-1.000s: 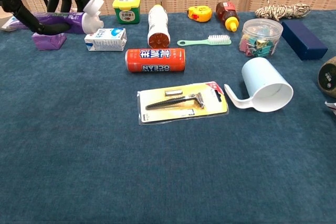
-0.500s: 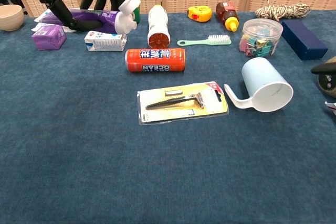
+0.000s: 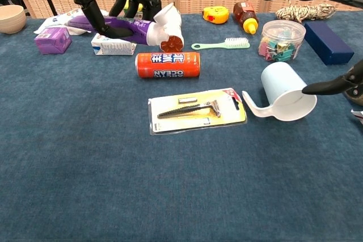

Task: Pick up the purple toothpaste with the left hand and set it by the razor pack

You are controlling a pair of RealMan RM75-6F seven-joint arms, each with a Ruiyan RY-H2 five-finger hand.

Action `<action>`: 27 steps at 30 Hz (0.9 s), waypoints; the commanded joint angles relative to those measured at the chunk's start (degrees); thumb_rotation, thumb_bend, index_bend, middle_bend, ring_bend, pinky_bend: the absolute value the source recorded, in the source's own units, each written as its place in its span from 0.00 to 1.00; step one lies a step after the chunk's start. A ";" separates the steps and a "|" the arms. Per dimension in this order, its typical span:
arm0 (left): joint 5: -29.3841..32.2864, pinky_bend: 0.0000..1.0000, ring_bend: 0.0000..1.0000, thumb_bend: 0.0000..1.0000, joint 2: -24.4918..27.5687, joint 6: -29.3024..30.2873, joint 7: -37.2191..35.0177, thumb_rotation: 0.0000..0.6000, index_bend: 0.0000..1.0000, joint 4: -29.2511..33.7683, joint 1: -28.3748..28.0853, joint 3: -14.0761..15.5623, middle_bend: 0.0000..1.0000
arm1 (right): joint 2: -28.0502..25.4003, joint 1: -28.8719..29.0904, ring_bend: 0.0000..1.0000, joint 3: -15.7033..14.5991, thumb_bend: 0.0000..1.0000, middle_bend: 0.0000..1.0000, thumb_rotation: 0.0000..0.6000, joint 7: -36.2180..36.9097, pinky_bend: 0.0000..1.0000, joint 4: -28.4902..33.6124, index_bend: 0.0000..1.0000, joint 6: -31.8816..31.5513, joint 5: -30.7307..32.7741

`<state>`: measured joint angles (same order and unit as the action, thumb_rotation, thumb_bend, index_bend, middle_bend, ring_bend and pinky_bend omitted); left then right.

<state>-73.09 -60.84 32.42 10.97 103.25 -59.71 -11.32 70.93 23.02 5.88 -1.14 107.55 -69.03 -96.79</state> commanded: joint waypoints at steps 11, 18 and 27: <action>8.76 0.54 0.46 0.89 -1.94 -0.75 6.96 1.00 0.53 0.32 -5.84 1.00 0.44 | 2.83 3.27 0.00 1.24 0.15 0.00 1.00 -0.68 0.00 -0.46 0.03 1.74 2.13; 12.23 0.54 0.46 0.88 -3.06 -0.34 9.44 1.00 0.53 0.17 -8.05 1.97 0.44 | 3.87 5.15 0.00 2.24 0.15 0.00 1.00 -0.91 0.00 -0.48 0.02 2.93 3.41; 16.97 0.54 0.46 0.88 -3.62 0.49 12.10 1.00 0.53 0.80 -11.31 2.91 0.44 | 6.06 7.32 0.00 2.65 0.15 0.00 1.00 -1.41 0.00 -0.52 0.03 4.19 4.45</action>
<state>-56.39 -64.37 32.73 22.88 103.94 -70.79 -8.55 76.85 30.21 8.54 -2.45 107.03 -64.92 -92.39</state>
